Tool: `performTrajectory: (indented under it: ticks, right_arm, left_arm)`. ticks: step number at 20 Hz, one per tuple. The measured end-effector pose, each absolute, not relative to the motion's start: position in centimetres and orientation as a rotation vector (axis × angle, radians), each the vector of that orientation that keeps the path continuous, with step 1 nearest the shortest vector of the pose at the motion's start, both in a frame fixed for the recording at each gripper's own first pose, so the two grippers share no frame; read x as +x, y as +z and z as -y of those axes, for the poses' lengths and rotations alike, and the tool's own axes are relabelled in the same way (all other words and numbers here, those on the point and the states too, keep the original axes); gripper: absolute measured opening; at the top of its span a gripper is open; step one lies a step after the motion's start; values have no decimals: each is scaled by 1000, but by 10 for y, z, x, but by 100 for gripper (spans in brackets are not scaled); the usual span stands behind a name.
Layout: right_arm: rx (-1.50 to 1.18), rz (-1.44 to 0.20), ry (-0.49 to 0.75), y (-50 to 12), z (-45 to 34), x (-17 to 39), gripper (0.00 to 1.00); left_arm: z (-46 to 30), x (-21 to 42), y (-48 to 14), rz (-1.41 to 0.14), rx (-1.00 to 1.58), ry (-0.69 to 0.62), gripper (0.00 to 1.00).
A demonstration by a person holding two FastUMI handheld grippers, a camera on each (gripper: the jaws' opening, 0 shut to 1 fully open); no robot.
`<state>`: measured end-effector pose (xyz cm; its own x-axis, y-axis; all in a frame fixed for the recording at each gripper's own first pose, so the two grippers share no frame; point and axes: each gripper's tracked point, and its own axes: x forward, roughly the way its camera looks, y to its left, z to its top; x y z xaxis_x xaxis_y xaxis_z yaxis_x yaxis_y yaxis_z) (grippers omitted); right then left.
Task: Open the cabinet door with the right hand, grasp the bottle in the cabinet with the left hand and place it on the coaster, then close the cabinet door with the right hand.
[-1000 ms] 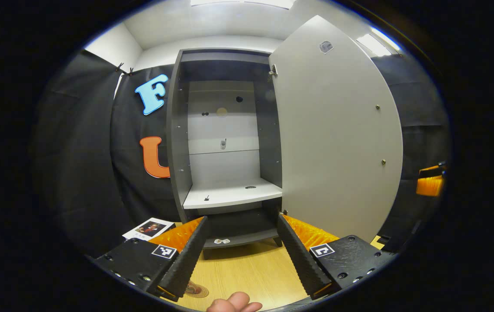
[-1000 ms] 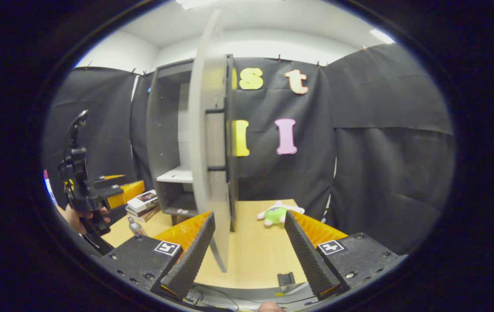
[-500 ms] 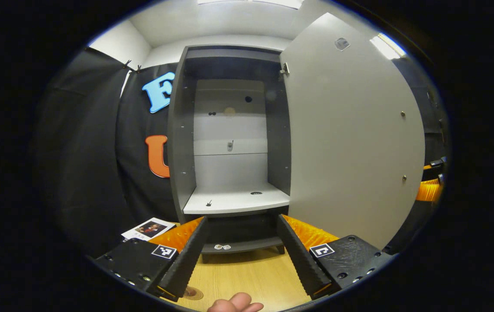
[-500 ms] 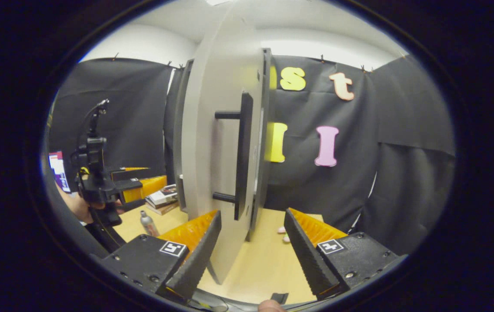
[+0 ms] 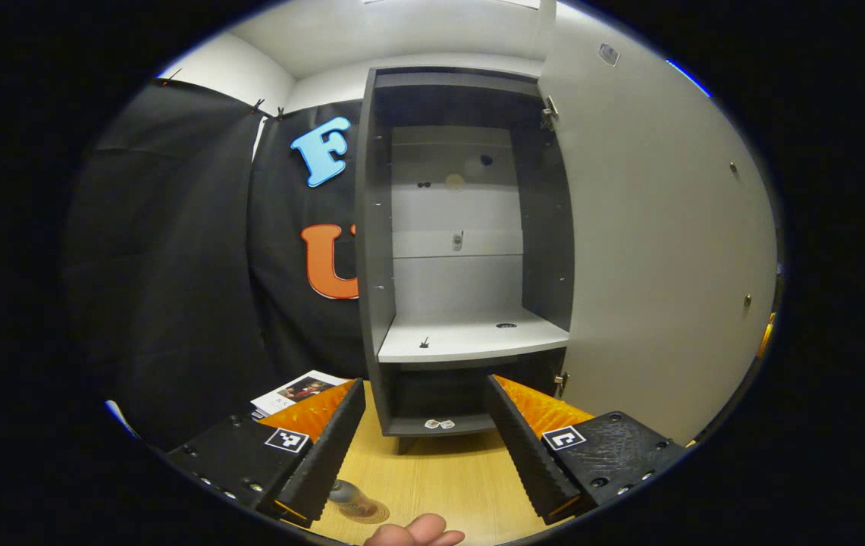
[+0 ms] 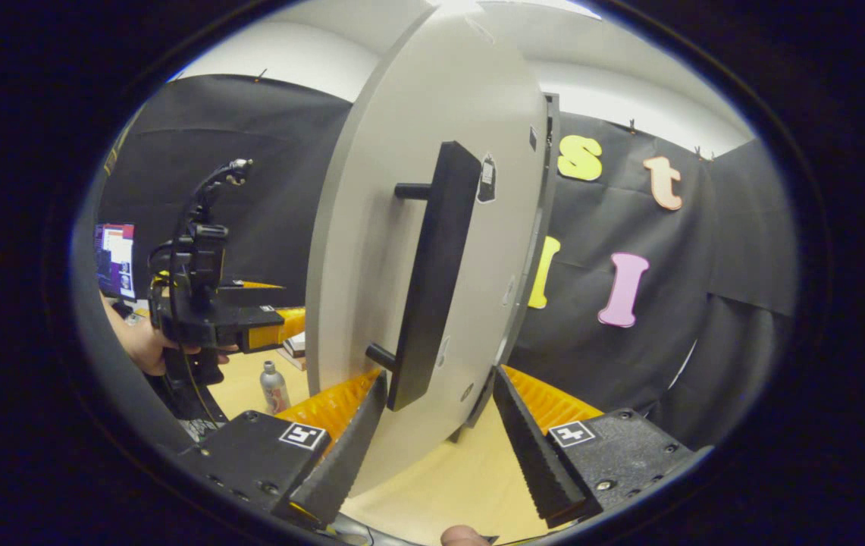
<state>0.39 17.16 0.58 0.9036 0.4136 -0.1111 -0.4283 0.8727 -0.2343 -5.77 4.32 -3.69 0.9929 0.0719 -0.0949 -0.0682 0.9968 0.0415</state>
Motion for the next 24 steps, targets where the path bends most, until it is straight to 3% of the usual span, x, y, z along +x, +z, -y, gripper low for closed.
performTrajectory:
  ticks: [1, 4, 5, 6, 15, 24]
  right_arm:
    - [-254, -55, 459, 6, -179, 10, 92]
    - [-276, -30, 513, 9, -201, 20, 92]
    - [-283, -26, 532, 9, -208, 24, 89]
    - [-291, -17, 539, 11, -212, 25, 92]
    - [-276, 20, 612, 13, -254, 43, 99]
    - [-326, 61, 679, 17, -295, 68, 100]
  left_arm:
    - [-51, -60, -36, -94, 35, 88, 96]
    - [-78, -68, -28, -70, 41, 150, 96]
    - [-86, -71, -31, -71, 39, 170, 100]
    - [-93, -75, -34, -76, 34, 191, 96]
    - [-126, -100, -48, -114, 32, 294, 96]
    - [-153, -117, -38, -87, 55, 384, 96]
